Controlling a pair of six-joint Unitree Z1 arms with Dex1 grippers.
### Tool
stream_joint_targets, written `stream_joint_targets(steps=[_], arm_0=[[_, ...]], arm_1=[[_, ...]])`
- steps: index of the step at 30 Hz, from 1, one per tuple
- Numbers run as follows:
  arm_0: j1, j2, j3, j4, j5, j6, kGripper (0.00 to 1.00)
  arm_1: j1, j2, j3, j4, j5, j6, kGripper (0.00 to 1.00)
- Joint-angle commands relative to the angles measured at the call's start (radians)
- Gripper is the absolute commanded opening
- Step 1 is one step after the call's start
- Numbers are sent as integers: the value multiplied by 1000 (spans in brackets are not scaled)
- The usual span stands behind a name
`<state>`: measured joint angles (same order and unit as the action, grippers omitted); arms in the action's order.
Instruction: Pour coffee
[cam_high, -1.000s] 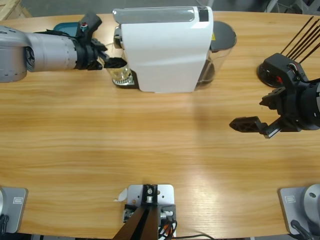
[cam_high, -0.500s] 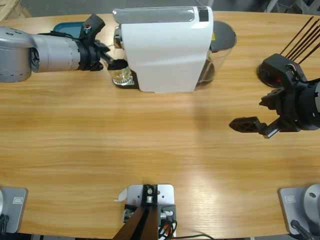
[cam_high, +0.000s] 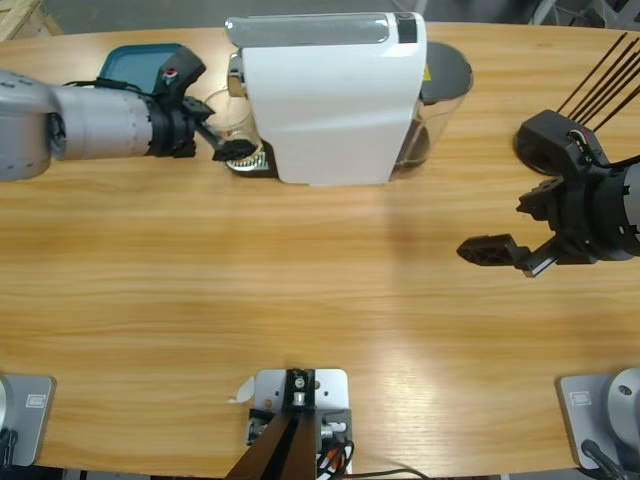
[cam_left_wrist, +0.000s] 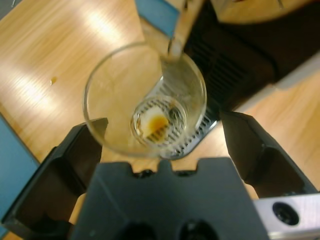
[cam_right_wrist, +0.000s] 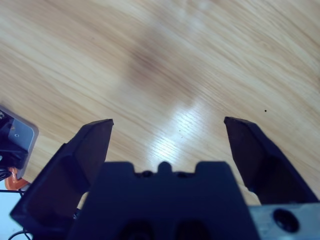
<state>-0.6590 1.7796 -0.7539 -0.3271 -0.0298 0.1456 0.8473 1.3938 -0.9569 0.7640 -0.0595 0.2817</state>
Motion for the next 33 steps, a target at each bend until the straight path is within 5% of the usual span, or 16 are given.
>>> stream_joint_targets(steps=[1, 11, 15, 23, 25, 27, 28, 29, 33], arm_0=[[7, -258, 65, 234, -13, -4, 1000], [7, -682, -116, 865, -21, -72, 997], [7, -805, -46, 881, -10, -77, 991], [7, -772, 10, 842, 79, -74, 988], [7, -767, 27, 826, 108, -72, 955], [7, -741, 27, 825, 116, -74, 945], [7, -728, 27, 823, 115, -75, 945], [7, -715, 27, 821, 114, -75, 945], [7, -726, 27, 821, 116, -75, 945]], arm_1=[[-11, 38, 26, -18, 12, 2, 1000], [-11, 126, -1, 16, 17, -8, 1000], [-11, 97, -21, 26, -79, -35, 989], [-143, 71, -189, 51, -132, -77, 985], [-179, 53, -244, 57, -120, -94, 769], [-183, 44, -278, 57, -118, -126, 359], [-190, 45, -290, 57, -118, -134, 78], [-202, 52, -301, 57, -118, -142, 0], [-260, 90, -313, 55, -106, -149, 0]])
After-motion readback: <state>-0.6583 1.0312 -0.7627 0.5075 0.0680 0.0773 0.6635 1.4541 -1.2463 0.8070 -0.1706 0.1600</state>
